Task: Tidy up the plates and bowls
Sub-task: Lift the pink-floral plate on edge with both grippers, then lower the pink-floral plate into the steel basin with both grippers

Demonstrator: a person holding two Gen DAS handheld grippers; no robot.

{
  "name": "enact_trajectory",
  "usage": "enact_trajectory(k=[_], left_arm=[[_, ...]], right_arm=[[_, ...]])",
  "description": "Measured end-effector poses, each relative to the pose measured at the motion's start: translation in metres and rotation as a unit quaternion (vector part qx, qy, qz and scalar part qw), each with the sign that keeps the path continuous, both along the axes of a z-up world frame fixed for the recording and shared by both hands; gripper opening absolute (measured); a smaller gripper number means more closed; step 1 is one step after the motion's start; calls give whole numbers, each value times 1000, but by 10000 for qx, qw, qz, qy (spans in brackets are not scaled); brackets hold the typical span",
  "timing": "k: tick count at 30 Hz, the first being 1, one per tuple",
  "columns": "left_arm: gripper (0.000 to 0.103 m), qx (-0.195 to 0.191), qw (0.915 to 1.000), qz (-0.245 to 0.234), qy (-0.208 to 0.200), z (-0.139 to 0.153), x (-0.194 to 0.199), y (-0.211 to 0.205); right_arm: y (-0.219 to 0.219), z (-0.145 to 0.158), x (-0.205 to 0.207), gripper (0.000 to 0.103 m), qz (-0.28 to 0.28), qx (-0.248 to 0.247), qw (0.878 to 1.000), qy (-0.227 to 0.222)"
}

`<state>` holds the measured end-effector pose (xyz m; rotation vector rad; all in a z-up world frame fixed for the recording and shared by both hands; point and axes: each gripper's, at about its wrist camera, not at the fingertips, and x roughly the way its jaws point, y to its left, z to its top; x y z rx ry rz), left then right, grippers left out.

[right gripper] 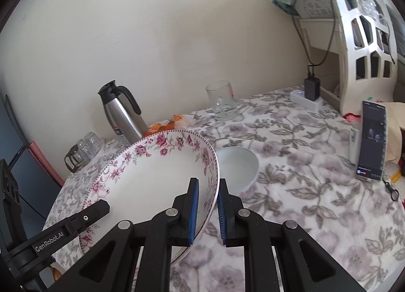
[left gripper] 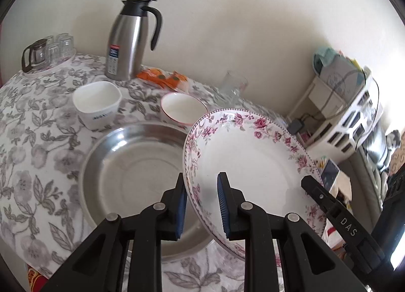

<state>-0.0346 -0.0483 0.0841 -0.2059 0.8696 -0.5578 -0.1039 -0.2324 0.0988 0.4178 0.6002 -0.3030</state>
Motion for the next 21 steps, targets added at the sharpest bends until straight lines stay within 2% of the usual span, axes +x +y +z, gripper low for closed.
enact_trajectory(k=[14, 21], left_arm=[[23, -341, 9962, 796, 122, 3, 46, 77], [23, -245, 9938, 1073, 136, -3, 59, 103]], right_arm=[[61, 4, 66, 15, 693, -2, 9976, -19], [81, -11, 92, 15, 923, 31, 9956, 162]])
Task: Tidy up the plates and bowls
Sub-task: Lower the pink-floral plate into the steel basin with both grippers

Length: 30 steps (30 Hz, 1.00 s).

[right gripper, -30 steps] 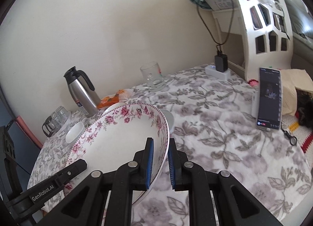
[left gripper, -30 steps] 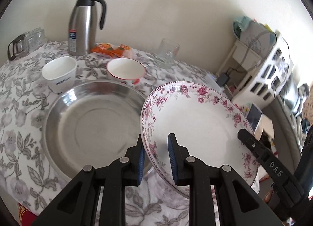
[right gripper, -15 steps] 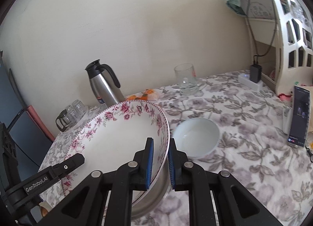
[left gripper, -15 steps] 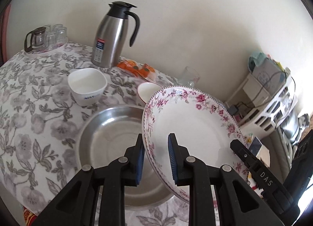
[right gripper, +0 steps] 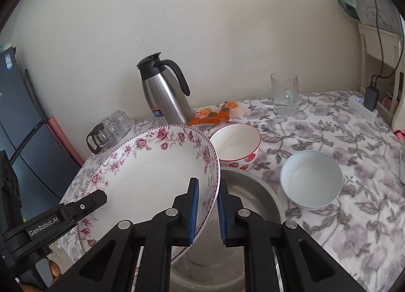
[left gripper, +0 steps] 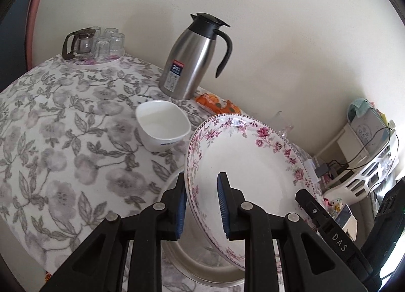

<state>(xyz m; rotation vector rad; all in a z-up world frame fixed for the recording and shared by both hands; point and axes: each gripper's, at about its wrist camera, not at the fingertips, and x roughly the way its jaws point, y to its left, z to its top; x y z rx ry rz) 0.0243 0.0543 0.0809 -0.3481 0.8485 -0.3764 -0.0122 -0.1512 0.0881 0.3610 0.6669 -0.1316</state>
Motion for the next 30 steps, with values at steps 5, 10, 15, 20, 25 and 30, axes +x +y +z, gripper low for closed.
enact_trajectory(k=[5, 10, 15, 20, 25, 30], left_arm=[[23, 120, 9997, 20, 215, -14, 11, 1], [23, 326, 9986, -6, 407, -29, 18, -8], [23, 420, 9971, -135, 626, -44, 21, -19], [23, 547, 9958, -248, 688, -55, 21, -31], [23, 585, 9944, -313, 822, -64, 23, -37], [23, 722, 9922, -380, 941, -73, 24, -44]], right_arm=[[0, -13, 9, 15, 7, 10, 9999, 173], [-6, -32, 14, 15, -37, 44, 9990, 435], [-17, -53, 14, 15, -159, 132, 9970, 752], [-25, -68, 12, 15, -249, 198, 9948, 963], [-30, -79, 11, 15, -295, 218, 9930, 1126], [-33, -88, 10, 15, -352, 265, 9912, 1246]])
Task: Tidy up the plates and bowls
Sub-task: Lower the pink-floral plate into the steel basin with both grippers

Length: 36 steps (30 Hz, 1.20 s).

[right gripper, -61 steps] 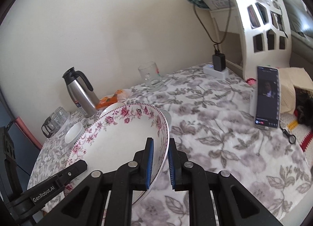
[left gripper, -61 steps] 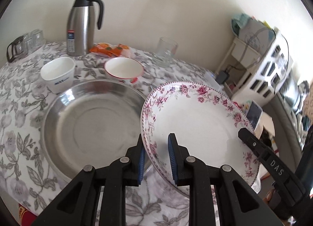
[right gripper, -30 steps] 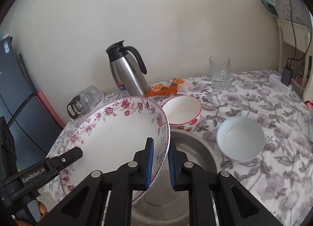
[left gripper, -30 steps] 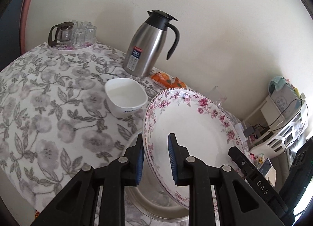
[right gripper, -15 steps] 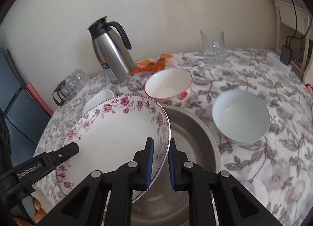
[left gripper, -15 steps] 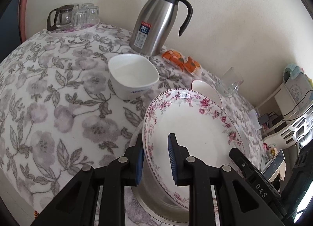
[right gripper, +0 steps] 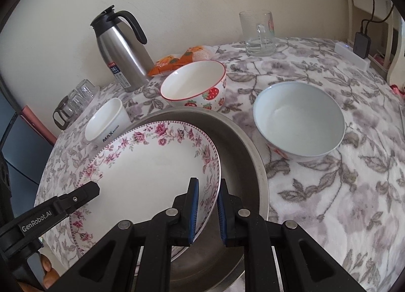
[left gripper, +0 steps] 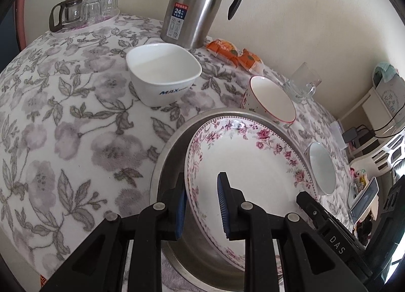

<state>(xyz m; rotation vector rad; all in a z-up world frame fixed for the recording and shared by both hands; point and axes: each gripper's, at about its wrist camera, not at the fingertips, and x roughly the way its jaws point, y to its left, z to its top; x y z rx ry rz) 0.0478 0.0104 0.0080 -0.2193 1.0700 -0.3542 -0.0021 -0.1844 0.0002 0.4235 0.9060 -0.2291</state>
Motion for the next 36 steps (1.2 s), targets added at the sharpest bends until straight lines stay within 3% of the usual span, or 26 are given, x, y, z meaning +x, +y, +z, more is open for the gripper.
enact_trajectory(k=[15, 23, 36], left_arm=[[23, 188, 9997, -117, 132, -11, -2, -8], [24, 246, 9989, -91, 395, -23, 1, -8], [24, 335, 9987, -109, 363, -22, 0, -10]], right_arm=[[-3, -12, -3, 15, -30, 34, 9998, 202], [-2, -12, -4, 15, -7, -46, 9997, 223], [2, -12, -2, 16, 43, -293, 9990, 330]])
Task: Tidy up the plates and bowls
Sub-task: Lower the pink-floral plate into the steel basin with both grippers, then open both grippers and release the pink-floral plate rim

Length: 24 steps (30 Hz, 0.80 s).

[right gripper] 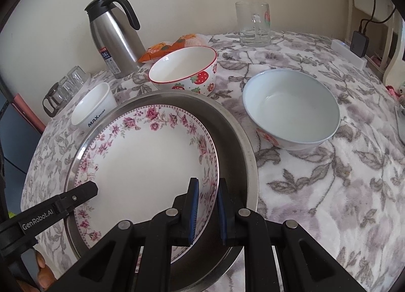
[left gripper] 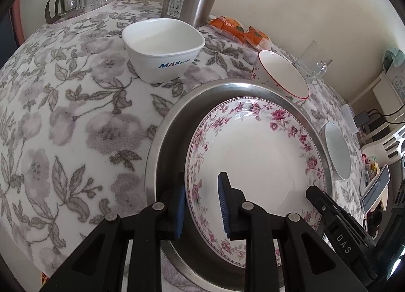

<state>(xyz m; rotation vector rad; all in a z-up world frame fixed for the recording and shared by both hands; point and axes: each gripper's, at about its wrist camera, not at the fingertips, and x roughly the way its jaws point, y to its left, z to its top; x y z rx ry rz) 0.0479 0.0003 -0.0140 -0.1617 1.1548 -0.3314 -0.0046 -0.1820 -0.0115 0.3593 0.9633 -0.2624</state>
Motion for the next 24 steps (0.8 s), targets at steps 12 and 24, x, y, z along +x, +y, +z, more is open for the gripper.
enact_trajectory(k=[12, 24], left_arm=[[28, 25, 9999, 46, -101, 7, -1, 1], [38, -89, 9983, 156, -548, 36, -6, 6]], right_arm=[[1, 2, 0, 16, 34, -73, 9999, 93], [1, 34, -9, 16, -46, -346, 9990, -289]])
